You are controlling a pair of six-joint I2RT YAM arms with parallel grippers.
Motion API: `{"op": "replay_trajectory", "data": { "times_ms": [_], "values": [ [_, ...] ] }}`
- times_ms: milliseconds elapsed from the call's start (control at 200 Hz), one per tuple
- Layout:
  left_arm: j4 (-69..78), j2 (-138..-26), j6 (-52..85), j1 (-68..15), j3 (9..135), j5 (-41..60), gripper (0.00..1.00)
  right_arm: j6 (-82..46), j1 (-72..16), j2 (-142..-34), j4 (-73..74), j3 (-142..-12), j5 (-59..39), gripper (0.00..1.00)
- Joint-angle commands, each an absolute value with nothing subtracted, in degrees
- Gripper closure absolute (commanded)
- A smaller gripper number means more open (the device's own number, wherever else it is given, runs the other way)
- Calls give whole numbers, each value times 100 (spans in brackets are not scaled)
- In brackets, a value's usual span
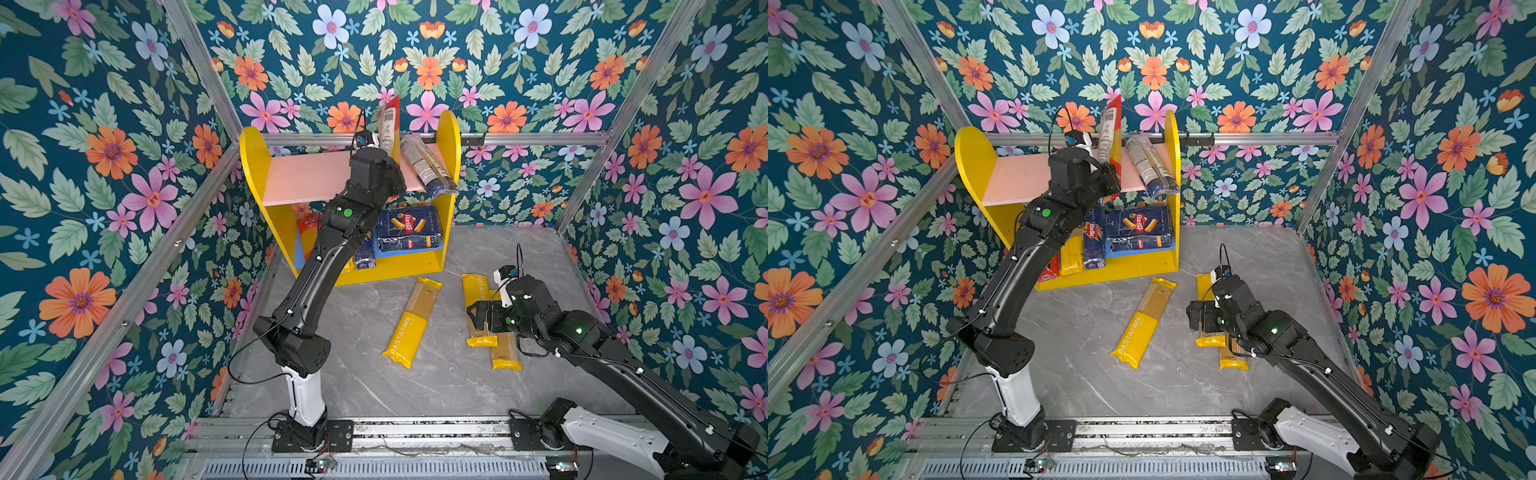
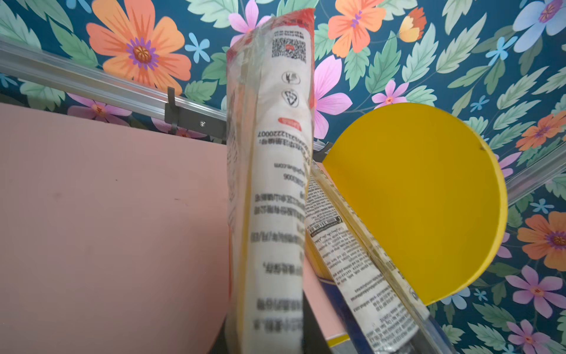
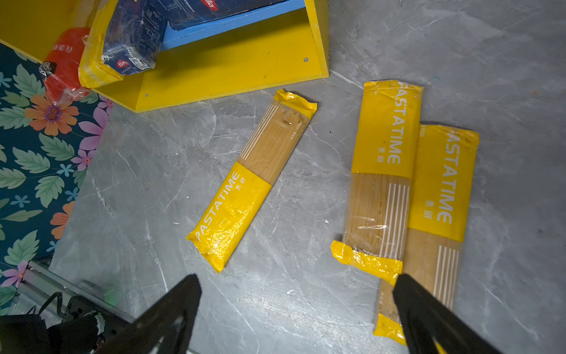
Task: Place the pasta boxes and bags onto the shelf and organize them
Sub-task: 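Raise the red-banded bag with the left gripper up to the pink top shelf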
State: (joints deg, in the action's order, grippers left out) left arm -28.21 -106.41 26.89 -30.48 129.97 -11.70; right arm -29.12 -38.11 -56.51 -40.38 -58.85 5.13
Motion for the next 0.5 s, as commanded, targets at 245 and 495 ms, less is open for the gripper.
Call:
{"op": "replay_trajectory", "data": {
  "times_ms": [245,495],
  "values": [
    [-881,-10378,3543,-3032,12112,-1355,100,-2828,-3665,-5791,-3775,-5821,385,1],
    [-541,-10143,3744,-3063,11600,-1345,90,-2839,-3606,-5656,-3825,-5784,378,1]
  ]
}}
